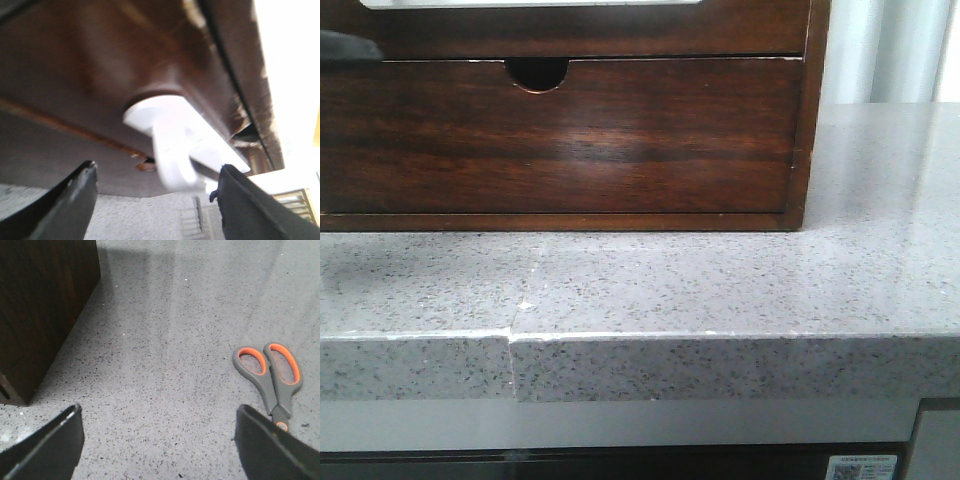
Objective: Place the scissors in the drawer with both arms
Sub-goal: 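Pull the drawer open toward the robot with the left gripper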
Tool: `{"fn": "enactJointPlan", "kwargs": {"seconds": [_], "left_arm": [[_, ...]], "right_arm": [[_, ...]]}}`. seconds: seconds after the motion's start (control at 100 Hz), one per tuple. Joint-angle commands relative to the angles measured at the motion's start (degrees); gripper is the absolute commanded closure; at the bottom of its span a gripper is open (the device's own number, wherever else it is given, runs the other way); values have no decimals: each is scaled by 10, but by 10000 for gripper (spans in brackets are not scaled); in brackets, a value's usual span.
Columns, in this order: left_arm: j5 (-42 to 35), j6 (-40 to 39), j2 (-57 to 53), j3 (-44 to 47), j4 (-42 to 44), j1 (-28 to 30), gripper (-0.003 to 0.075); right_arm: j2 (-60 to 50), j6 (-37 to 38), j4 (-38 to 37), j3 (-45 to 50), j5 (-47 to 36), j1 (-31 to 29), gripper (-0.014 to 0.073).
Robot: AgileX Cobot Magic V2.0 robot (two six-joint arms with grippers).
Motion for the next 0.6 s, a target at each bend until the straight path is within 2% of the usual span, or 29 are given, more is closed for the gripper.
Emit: {"fn": "enactJointPlan", "kwargs": {"seconds": [0.0, 0.25, 0.59], "left_arm": [[40, 4, 12, -36, -52, -4, 259], [71, 4, 55, -70, -52, -4, 269], [94, 4, 61, -70, -52, -4, 503]], "right_arm": [[3, -3, 3, -21, -44, 1, 37], [3, -3, 3, -21, -44, 1, 37], [3, -3, 3, -21, -44, 1, 37]]}}
